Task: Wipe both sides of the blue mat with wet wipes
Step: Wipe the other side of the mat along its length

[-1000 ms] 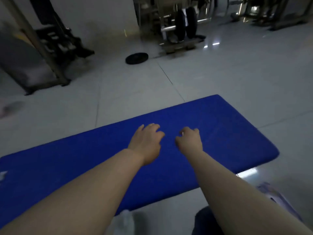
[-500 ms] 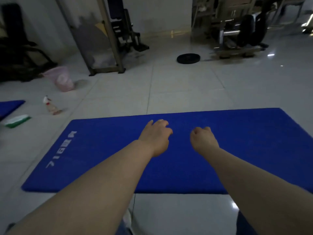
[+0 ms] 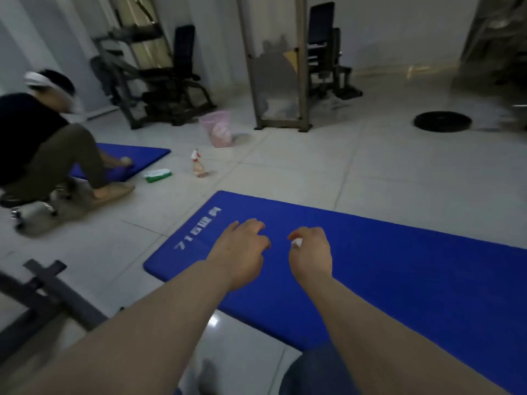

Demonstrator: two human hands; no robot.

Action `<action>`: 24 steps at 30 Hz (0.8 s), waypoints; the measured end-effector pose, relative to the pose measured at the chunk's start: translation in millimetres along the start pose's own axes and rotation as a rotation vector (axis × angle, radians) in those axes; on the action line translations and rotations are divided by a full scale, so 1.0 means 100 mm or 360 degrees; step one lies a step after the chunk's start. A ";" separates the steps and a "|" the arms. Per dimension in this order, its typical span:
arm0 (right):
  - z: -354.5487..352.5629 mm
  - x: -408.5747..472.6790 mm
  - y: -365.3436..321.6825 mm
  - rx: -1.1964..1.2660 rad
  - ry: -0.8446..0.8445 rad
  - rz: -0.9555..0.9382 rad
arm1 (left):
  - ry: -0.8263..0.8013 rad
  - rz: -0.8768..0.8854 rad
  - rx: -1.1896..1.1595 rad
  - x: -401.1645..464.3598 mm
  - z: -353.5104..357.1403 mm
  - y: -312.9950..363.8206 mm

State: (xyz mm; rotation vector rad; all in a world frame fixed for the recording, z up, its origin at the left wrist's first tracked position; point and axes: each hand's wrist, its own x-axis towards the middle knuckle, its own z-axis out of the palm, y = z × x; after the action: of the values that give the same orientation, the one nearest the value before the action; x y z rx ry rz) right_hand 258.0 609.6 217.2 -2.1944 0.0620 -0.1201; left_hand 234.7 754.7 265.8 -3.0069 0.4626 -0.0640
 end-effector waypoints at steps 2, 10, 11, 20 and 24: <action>0.39 0.11 -0.06 0.0042 -0.0093 -0.0001 | -0.0033 -0.0074 0.0012 0.02 0.15 -0.29; 1.79 0.94 -0.20 0.0089 -0.0194 0.0137 | -0.0170 -0.0177 -0.0016 0.68 1.00 -1.51; 1.97 1.10 -0.17 0.0118 -0.0173 0.0153 | -0.0171 -0.0169 -0.0043 0.85 1.14 -1.64; 3.27 2.03 0.78 0.0071 -0.0340 0.0371 | -0.0252 -0.0236 -0.0347 1.80 2.60 -2.37; 3.48 2.40 1.02 -0.0026 -0.0487 0.0435 | -0.0337 -0.0240 -0.0370 2.10 3.03 -2.57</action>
State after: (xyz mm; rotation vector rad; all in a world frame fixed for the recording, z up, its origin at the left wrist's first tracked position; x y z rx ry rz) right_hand 535.0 808.6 -53.0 -2.1737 0.1899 0.3693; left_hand 528.9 963.1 -3.6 -3.2202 0.2367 0.3154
